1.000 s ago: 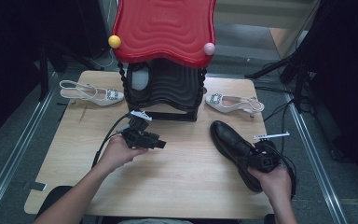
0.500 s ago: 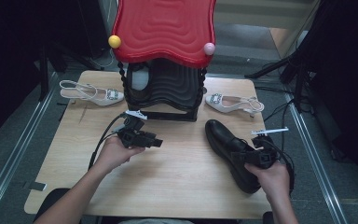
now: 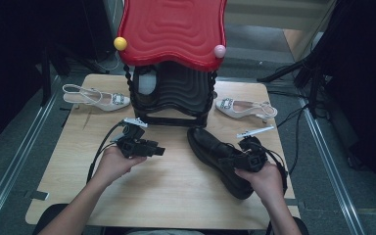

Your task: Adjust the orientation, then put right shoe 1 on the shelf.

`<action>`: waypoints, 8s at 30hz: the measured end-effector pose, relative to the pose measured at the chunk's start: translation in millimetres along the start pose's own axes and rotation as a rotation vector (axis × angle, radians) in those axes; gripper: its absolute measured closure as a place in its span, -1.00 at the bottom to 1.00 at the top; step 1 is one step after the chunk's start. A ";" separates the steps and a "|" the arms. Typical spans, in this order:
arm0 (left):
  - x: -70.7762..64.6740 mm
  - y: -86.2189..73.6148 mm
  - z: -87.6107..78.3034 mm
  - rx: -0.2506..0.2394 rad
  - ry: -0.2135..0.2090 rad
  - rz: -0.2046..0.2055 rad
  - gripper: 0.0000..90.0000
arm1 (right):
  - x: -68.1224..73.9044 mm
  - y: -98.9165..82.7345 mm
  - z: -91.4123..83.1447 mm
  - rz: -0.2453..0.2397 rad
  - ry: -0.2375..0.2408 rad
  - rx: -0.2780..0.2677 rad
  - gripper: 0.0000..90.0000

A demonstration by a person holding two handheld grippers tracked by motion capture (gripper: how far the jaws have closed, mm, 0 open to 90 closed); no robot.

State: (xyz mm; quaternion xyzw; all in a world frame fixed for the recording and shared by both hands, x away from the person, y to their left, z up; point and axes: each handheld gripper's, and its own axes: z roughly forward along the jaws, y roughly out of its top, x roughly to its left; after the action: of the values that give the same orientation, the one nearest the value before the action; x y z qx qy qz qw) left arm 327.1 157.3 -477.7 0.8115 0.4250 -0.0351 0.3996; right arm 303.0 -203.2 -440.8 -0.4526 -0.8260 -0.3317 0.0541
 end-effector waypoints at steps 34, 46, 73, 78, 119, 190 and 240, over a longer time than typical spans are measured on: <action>8.0 -22.1 1.1 -0.039 0.067 -0.025 0.72 | 52.2 32.4 69.6 -0.160 0.096 0.067 0.61; -1.7 -23.2 6.4 -0.065 0.073 -0.026 0.97 | 9.3 38.7 18.0 -0.108 0.023 -0.076 1.00; -9.5 -14.0 39.3 -0.054 0.061 -0.021 0.96 | -2.1 20.4 49.5 -0.020 -0.057 -0.081 1.00; -8.2 -5.5 44.9 -0.037 0.050 -0.019 0.98 | -0.6 15.1 47.7 -0.001 -0.045 -0.072 1.00; -32.1 49.2 -8.6 -0.059 -0.024 0.114 0.55 | 36.1 21.9 17.3 0.099 0.032 -0.052 0.71; -24.6 220.6 -137.4 -0.239 0.214 0.222 1.00 | 69.1 20.2 93.5 0.083 0.012 0.170 0.68; -15.4 220.8 -133.9 -0.218 0.256 0.190 1.00 | 84.6 78.9 -31.9 0.021 0.222 -0.117 0.97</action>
State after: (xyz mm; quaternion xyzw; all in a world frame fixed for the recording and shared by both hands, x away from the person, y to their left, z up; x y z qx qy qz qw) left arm 438.0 167.4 -244.2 0.7978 0.3951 0.1525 0.4292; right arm 308.7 -132.8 -343.8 -0.4240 -0.7895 -0.4266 0.1222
